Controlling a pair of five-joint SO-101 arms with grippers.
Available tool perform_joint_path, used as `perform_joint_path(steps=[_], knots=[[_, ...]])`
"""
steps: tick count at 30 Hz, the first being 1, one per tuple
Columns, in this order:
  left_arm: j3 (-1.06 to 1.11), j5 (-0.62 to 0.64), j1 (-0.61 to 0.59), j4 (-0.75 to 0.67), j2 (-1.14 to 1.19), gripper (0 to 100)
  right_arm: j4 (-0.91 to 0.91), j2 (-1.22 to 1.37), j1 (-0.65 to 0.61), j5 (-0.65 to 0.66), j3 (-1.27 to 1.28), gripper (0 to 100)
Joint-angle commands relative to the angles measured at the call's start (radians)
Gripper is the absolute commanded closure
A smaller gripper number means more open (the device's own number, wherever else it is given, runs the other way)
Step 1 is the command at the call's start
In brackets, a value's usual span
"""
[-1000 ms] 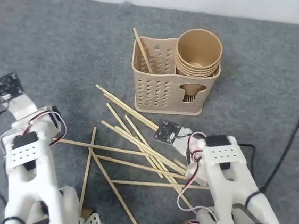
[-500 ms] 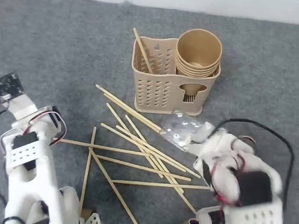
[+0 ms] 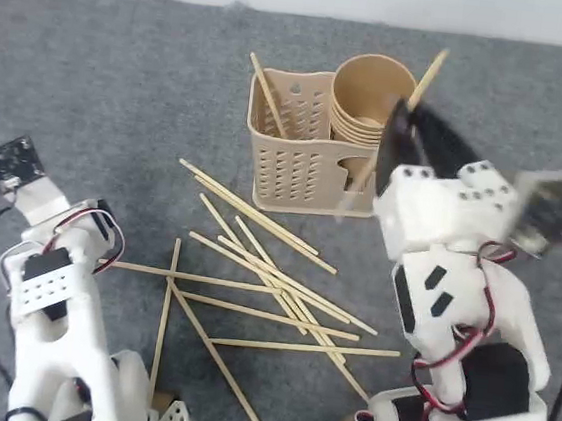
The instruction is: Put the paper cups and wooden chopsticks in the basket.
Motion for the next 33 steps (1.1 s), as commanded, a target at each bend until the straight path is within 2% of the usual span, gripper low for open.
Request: perform_joint_path(steps=[1,8,17,25,30,33], knots=[[-0.008,0.003,0.002,-0.026,-0.032,82,-0.206,0.018,-0.058,-0.103,-0.051,99.1],[-0.008,0.003,0.002,-0.026,-0.032,82,-0.441,0.285,-0.124,-0.107,-0.14,99.1],[-0.01,0.003,0.003,-0.031,-0.032,82,-0.447,0.717,-0.119,0.008,-0.393,99.1],[-0.007,0.003,0.005,-0.044,-0.032,82,-0.44,0.866,-0.117,0.012,-0.423,98.3],[-0.007,0.003,0.005,-0.044,-0.032,82,-0.426,0.903,-0.127,0.058,-0.385,85.3],[-0.007,0.003,0.005,-0.044,-0.031,82,-0.424,0.897,-0.127,0.057,-0.368,84.9]])
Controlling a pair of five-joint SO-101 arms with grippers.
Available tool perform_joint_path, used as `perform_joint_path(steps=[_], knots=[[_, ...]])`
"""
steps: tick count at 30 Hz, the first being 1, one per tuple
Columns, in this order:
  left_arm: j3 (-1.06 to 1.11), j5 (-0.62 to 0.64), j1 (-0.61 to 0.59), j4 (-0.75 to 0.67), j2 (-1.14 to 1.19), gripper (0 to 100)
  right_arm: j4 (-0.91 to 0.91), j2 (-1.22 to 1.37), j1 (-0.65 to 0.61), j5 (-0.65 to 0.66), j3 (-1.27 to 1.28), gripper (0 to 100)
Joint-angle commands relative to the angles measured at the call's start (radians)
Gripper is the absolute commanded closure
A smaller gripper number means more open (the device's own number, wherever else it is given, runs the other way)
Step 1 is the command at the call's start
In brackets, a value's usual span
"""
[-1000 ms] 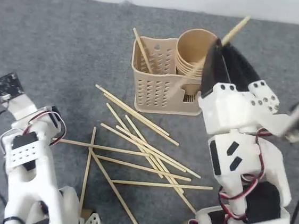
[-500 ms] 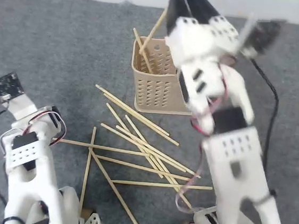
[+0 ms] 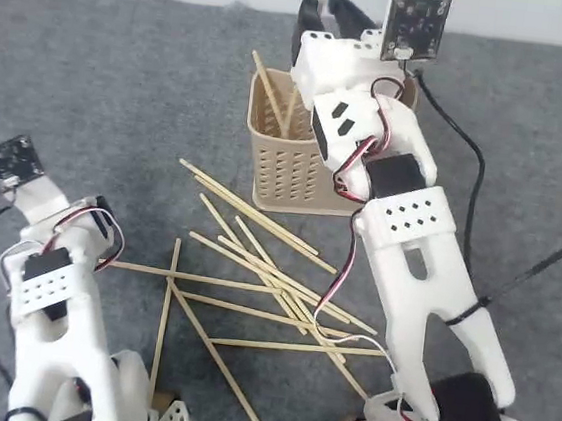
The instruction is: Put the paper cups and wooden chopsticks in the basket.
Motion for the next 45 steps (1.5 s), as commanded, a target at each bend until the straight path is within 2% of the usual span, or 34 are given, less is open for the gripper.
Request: perform_joint_path(steps=[1,7,15,19,22,25,29,33,40,45], knots=[[-0.007,0.003,0.005,-0.021,-0.031,82,-0.001,-0.03,-0.013,0.025,-0.006,85.4],[-0.007,0.003,0.003,-0.021,-0.031,82,0.219,-0.208,-0.013,0.025,-0.015,86.1],[-0.007,0.005,0.003,-0.018,-0.031,82,0.931,-0.513,-0.007,0.028,0.008,86.2],[-0.007,0.005,0.003,-0.017,-0.031,82,1.15,-0.553,-0.001,0.031,0.109,86.2],[-0.012,0.009,0.002,0.034,-0.031,82,1.242,-0.567,0.033,0.064,0.25,86.2],[-0.013,0.011,0.002,0.115,-0.038,82,1.25,-0.568,0.088,0.192,0.411,86.2],[-0.013,0.012,0.002,0.296,-0.031,82,1.119,-0.558,0.189,0.336,0.62,86.2],[-0.004,0.104,0.008,0.29,-0.028,82,0.9,-0.558,0.246,0.442,0.818,86.2],[-0.031,0.123,0.029,0.311,0.075,82,0.568,-0.558,0.246,0.462,1.088,86.2],[-0.168,0.126,0.054,0.371,0.296,82,0.55,-0.568,0.246,0.462,1.111,86.2]])
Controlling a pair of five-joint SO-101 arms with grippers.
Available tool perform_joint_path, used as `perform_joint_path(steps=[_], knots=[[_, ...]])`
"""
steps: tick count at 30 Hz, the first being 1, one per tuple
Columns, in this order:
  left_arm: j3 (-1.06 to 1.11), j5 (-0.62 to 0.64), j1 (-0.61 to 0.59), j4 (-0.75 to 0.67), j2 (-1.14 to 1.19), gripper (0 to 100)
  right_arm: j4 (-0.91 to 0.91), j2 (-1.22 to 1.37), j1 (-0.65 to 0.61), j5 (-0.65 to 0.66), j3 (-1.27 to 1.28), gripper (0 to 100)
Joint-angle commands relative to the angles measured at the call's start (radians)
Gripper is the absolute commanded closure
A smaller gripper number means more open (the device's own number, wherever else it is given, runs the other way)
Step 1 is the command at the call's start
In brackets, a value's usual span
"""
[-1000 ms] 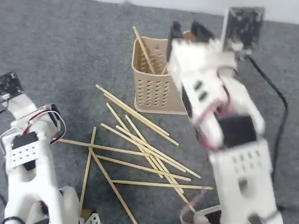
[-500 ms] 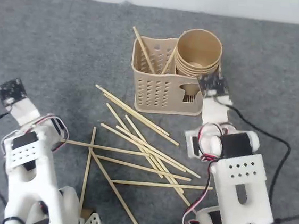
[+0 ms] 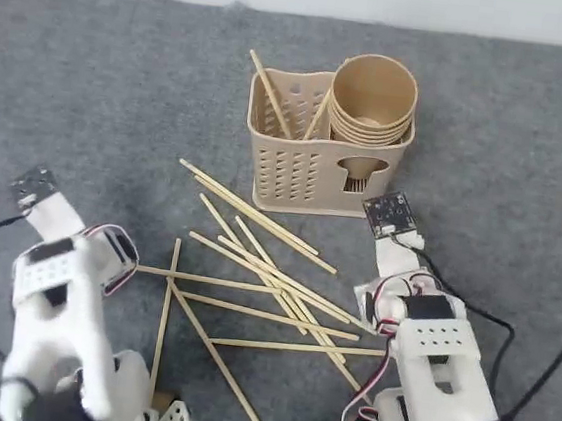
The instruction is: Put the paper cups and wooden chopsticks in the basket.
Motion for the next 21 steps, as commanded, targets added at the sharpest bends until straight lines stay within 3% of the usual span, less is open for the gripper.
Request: perform_joint_path(steps=[1,7,11,21], knots=[[-0.145,0.011,0.032,0.064,0.18,82,-0.028,-0.031,0.015,0.015,0.002,86.2],[-0.271,0.008,0.092,0.135,0.321,83,-0.028,-0.031,0.019,0.017,0.005,86.2],[-0.274,-0.031,0.166,0.133,0.304,100,-0.028,-0.035,0.022,0.012,0.006,86.2],[-0.308,-0.075,0.218,0.14,0.068,99,-0.028,-0.033,0.022,0.009,0.008,86.2]])
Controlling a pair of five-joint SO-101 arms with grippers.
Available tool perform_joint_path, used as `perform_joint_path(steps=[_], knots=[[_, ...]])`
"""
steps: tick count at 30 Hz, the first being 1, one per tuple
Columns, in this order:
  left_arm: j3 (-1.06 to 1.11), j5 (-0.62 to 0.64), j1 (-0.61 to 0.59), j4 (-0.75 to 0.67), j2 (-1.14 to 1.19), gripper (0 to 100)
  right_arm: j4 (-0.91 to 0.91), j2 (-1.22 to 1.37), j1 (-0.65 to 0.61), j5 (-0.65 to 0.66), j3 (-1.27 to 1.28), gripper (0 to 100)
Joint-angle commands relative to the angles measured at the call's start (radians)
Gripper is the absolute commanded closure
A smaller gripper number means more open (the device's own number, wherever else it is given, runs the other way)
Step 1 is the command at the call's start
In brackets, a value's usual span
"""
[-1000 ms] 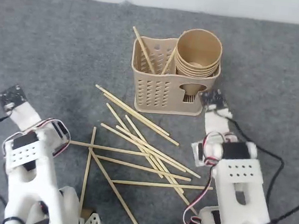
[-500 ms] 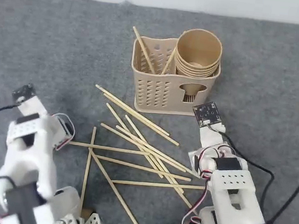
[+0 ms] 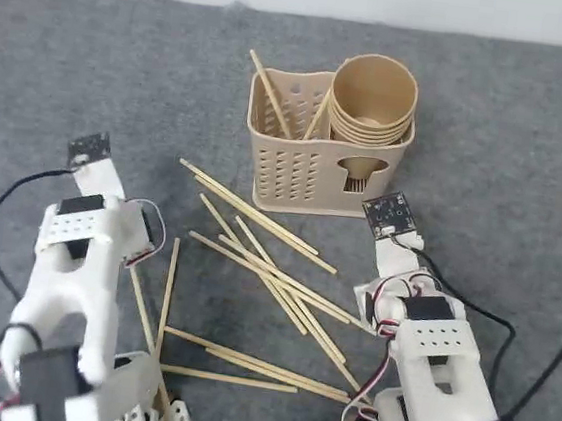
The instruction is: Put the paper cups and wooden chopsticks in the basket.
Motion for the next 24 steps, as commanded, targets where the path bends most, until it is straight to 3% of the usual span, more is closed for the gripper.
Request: perform_joint_path(steps=[1,12,19,24], knots=[[-0.068,-0.008,0.015,0.008,-0.18,99,-0.016,-0.033,0.022,0.009,-0.005,86.2],[-0.263,-0.012,0.015,-0.029,-0.614,99,-0.016,-0.031,0.024,0.009,-0.005,86.2],[-0.289,-0.017,0.021,-0.338,-0.836,99,-0.016,-0.03,0.024,0.008,-0.005,86.2],[-0.289,-0.012,0.135,-0.628,-0.856,99,-0.018,-0.027,0.024,0.008,-0.005,86.2]])
